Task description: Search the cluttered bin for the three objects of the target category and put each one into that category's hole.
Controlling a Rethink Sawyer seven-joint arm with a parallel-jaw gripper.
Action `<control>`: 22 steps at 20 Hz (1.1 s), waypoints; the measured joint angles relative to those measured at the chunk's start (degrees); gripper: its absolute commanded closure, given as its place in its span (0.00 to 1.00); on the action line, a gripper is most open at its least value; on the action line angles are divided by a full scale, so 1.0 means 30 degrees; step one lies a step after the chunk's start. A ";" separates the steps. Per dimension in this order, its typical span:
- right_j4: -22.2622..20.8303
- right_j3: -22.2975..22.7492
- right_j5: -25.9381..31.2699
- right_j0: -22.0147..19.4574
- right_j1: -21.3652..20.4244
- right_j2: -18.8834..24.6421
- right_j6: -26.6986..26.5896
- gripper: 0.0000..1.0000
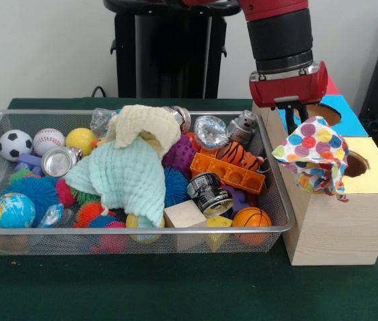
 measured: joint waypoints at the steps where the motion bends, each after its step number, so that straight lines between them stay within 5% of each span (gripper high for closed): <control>1: -0.0012 -0.0019 -0.0259 0.0028 0.0031 -0.0006 0.0000 1.00; 22: -0.0008 0.0028 -0.0973 0.0424 0.0022 -0.0320 0.0000 1.00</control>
